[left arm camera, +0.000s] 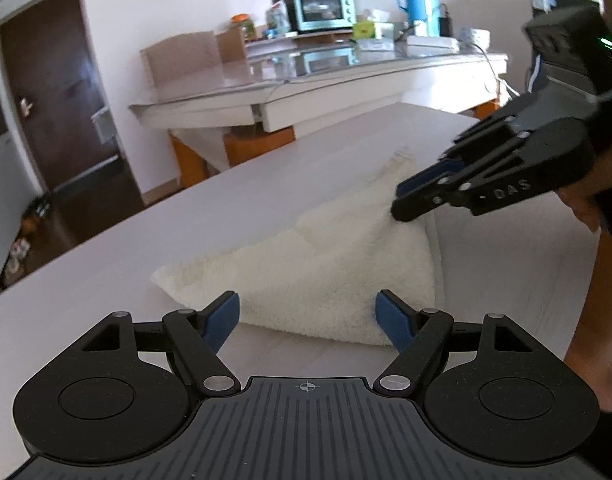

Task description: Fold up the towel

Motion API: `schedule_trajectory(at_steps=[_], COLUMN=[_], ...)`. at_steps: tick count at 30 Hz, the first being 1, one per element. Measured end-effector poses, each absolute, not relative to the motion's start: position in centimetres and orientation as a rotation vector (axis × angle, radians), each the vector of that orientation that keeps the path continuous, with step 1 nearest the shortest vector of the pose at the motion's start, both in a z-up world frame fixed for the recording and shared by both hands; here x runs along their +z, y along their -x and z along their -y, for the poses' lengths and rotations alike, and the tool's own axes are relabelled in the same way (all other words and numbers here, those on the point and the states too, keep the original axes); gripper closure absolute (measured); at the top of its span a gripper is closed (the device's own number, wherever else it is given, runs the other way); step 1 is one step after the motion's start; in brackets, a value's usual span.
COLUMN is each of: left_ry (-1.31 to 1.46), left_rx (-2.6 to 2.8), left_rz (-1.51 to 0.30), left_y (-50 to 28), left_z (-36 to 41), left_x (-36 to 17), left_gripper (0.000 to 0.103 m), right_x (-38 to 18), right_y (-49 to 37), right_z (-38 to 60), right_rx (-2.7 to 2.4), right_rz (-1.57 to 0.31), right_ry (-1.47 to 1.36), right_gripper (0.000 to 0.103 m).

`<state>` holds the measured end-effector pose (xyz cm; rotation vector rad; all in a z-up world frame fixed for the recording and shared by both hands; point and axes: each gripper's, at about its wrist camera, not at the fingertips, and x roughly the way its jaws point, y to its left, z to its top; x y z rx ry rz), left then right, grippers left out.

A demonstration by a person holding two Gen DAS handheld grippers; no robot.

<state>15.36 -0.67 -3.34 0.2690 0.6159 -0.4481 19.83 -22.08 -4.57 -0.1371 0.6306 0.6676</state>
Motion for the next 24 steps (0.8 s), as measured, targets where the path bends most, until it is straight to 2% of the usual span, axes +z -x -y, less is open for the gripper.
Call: schedule_trajectory(at_steps=[8, 17, 24], left_ry=[-0.220, -0.260, -0.137], left_rx=[-0.416, -0.381, -0.296], left_rz=[-0.620, -0.586, -0.616], left_y=[-13.6, -12.4, -11.7], left_z=[1.0, 2.6, 1.9], left_x=[-3.4, -3.9, -3.5], left_gripper=[0.020, 0.020, 0.011], right_x=[-4.2, -3.9, -3.8], right_y=[-15.2, -11.8, -10.7], right_z=[24.4, 25.9, 25.6], right_rx=[0.569, 0.506, 0.457], right_rz=[-0.601, -0.563, -0.560], right_ry=[0.018, -0.043, 0.011], right_gripper=[0.063, 0.062, 0.059])
